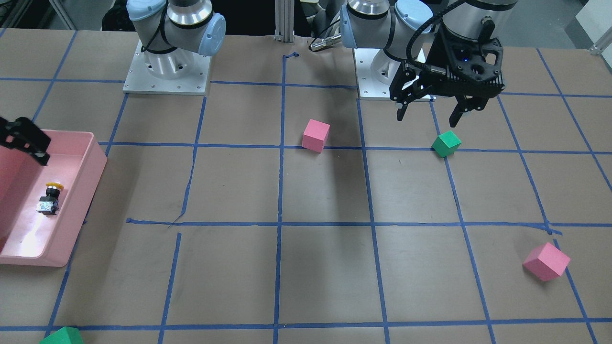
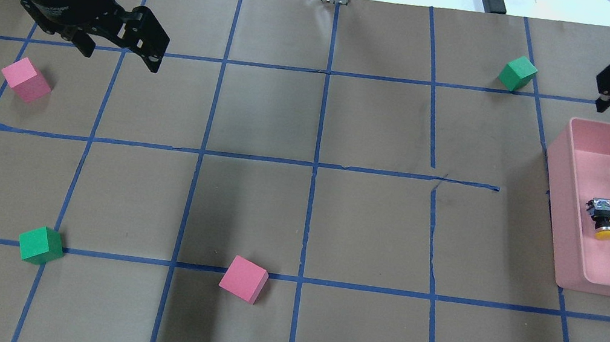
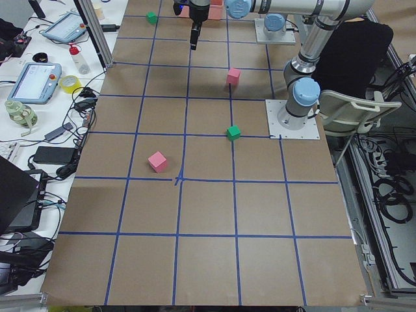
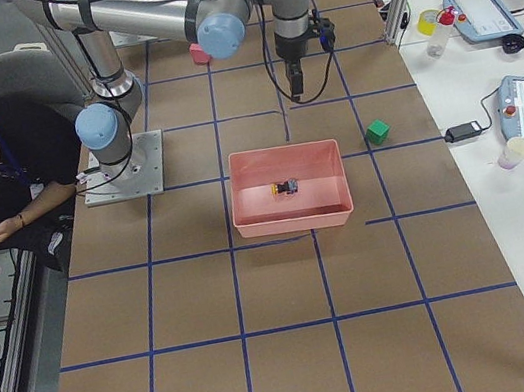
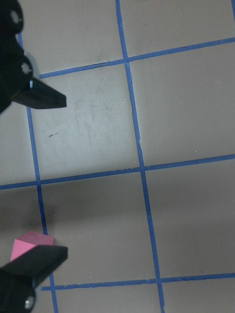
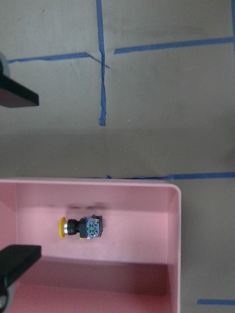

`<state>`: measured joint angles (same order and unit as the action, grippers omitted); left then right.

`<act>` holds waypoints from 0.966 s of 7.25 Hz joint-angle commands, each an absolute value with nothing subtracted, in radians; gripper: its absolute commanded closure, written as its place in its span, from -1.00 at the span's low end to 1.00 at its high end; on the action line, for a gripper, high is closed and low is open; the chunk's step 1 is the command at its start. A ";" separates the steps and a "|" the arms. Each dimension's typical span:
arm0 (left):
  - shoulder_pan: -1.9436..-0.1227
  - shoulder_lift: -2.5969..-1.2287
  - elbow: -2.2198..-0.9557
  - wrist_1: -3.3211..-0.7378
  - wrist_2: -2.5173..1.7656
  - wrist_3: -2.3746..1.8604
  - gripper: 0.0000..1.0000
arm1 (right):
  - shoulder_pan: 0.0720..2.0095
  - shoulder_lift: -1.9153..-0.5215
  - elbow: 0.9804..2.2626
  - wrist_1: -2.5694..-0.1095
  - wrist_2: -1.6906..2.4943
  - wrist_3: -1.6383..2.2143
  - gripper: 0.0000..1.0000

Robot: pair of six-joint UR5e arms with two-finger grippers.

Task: Align button upright
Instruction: 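Move the right gripper into the pink bin above the yellow-capped button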

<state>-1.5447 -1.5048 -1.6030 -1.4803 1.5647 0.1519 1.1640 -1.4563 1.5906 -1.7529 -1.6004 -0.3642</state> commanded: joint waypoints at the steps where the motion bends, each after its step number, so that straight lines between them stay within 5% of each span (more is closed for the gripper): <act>1: -1.545 -1.505 -1.603 -1.480 1.565 0.152 -1.00 | 1.013 -1.416 1.801 -2.085 -1.585 -0.548 -1.00; 7: -1.545 -1.505 -1.601 -1.480 1.565 0.152 -1.00 | 0.994 -1.252 1.898 -2.252 -1.557 -0.626 -0.99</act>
